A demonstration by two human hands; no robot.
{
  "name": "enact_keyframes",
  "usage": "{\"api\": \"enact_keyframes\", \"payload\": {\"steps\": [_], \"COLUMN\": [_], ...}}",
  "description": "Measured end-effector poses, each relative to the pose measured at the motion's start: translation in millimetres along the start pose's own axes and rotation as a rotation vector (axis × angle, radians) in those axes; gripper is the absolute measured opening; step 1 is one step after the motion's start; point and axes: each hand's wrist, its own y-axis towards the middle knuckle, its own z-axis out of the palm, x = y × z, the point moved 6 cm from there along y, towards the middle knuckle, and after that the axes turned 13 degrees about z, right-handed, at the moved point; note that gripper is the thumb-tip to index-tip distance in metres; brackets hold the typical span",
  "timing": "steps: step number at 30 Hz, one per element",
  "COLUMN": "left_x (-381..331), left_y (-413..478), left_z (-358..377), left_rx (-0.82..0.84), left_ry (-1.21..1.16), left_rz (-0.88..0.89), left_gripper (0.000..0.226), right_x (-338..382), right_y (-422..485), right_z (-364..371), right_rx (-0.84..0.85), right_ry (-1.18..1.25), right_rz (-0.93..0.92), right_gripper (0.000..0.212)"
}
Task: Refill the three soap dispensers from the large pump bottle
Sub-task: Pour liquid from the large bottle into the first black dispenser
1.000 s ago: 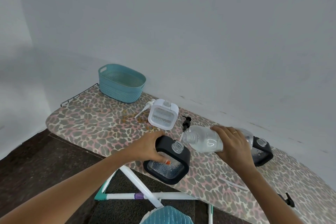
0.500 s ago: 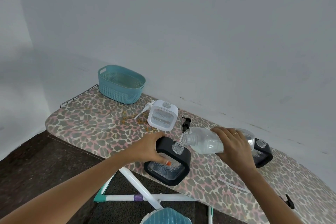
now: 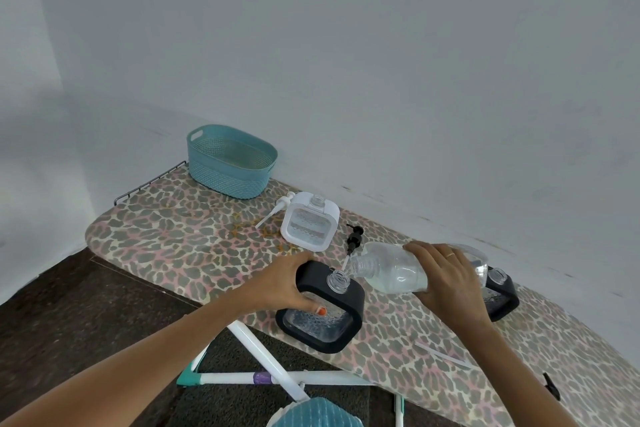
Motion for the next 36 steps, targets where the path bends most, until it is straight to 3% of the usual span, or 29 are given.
{"api": "enact_keyframes", "payload": {"steps": [16, 26, 36], "left_x": [2.2, 5.7, 9.1], "left_y": [1.4, 2.7, 4.5], "left_z": [3.6, 7.2, 10.0], "left_rx": [-0.048, -0.052, -0.052], "left_ry": [-0.057, -0.110, -0.104], "left_rz": [0.020, 0.018, 0.016], "left_gripper": [0.056, 0.073, 0.073], "right_x": [-1.7, -6.2, -9.5], "right_y": [3.6, 4.8, 5.4], "right_z": [-4.2, -3.8, -7.6], "right_rx": [0.002, 0.021, 0.018], "right_ry": [-0.005, -0.009, -0.028], "right_rz": [-0.001, 0.010, 0.007], "right_gripper": [0.082, 0.084, 0.086]}}
